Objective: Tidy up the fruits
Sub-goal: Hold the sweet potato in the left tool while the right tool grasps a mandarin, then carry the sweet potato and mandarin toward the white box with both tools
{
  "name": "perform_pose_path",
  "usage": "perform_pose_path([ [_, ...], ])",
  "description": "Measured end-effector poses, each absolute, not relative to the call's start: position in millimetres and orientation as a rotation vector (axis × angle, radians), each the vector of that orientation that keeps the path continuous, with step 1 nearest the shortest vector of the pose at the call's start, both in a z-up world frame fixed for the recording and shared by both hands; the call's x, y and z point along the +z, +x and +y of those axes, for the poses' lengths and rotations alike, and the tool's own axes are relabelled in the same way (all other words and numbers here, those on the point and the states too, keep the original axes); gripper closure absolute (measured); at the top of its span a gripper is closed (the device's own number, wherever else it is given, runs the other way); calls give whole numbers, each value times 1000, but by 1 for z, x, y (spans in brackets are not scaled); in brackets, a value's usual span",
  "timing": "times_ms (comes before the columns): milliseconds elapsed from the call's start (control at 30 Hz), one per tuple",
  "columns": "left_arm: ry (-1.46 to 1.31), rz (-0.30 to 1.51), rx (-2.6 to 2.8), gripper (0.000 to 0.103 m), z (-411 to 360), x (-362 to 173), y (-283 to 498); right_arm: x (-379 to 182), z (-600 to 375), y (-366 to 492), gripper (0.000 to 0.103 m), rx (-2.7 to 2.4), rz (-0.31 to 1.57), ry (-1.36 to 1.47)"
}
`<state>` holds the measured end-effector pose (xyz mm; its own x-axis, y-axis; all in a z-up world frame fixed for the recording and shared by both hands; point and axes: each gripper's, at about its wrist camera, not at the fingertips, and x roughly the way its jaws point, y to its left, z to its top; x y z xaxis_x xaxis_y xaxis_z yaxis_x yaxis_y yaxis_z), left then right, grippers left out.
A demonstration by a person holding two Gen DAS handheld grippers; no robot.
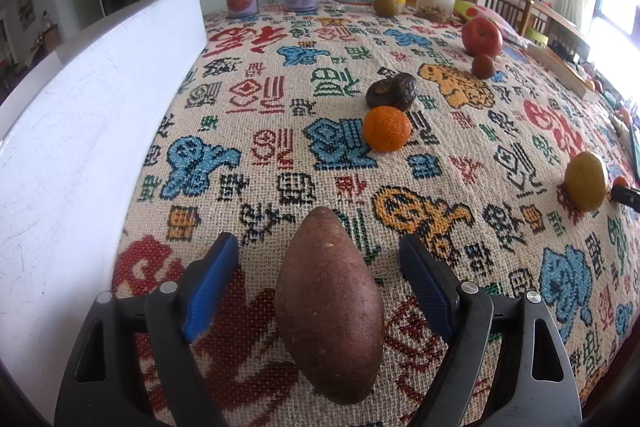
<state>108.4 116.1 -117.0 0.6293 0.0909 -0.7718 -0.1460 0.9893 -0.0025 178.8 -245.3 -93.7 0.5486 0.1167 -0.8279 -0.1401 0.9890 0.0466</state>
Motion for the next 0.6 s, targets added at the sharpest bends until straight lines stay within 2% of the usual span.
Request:
perform_pose_path([
  [100, -68, 880, 135, 19, 117, -117, 109, -101, -245, 157, 70, 160, 940, -17],
  [233, -67, 880, 136, 19, 116, -117, 109, -102, -250, 145, 52, 188, 929, 13],
  [333, -67, 880, 135, 19, 116, -117, 109, -103, -249, 143, 49, 185, 927, 10],
  [433, -68, 880, 135, 19, 116, -117, 109, -103, -244, 139, 38, 184, 927, 12],
  [600, -80, 885, 116, 18, 118, -115, 108, -101, -234, 136, 37, 177, 910, -31],
])
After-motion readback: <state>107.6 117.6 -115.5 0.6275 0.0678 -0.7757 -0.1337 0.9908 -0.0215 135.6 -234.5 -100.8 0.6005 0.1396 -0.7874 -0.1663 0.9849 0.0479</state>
